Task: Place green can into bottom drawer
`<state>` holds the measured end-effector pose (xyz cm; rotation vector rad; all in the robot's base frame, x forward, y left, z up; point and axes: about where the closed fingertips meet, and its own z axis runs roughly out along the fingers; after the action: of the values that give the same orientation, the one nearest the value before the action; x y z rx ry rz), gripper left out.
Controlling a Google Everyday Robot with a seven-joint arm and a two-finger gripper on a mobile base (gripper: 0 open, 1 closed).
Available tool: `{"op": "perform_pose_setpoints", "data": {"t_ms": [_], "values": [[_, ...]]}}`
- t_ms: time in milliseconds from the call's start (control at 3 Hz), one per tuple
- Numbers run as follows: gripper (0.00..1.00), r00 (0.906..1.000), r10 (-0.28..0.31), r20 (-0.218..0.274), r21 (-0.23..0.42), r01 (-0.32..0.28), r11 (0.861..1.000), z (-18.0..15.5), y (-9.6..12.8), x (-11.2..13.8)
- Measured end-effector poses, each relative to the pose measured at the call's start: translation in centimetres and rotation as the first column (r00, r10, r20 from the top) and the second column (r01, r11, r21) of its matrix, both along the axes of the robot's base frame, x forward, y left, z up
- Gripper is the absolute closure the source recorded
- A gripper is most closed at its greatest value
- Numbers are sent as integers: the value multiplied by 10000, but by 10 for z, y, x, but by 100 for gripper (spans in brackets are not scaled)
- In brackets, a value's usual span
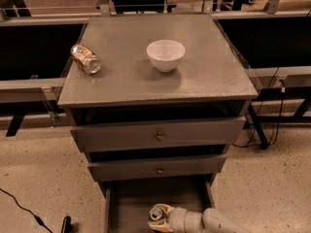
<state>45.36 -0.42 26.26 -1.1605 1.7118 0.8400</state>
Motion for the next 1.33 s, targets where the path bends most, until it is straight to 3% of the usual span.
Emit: {"op": "perform_pose_setpoints", "data": {"t_ms": [333,667,1000,1333], "values": [[100,9938,-166,1101,462,116,9989,0,-24,24],[100,9937,335,1070,1280,-471,9907,-34,-17,30],[83,9940,503,973,1176,-616,9911,-56,-19,44],[59,9939,433,1011,1111,-546,9923,-57,-22,50]]}}
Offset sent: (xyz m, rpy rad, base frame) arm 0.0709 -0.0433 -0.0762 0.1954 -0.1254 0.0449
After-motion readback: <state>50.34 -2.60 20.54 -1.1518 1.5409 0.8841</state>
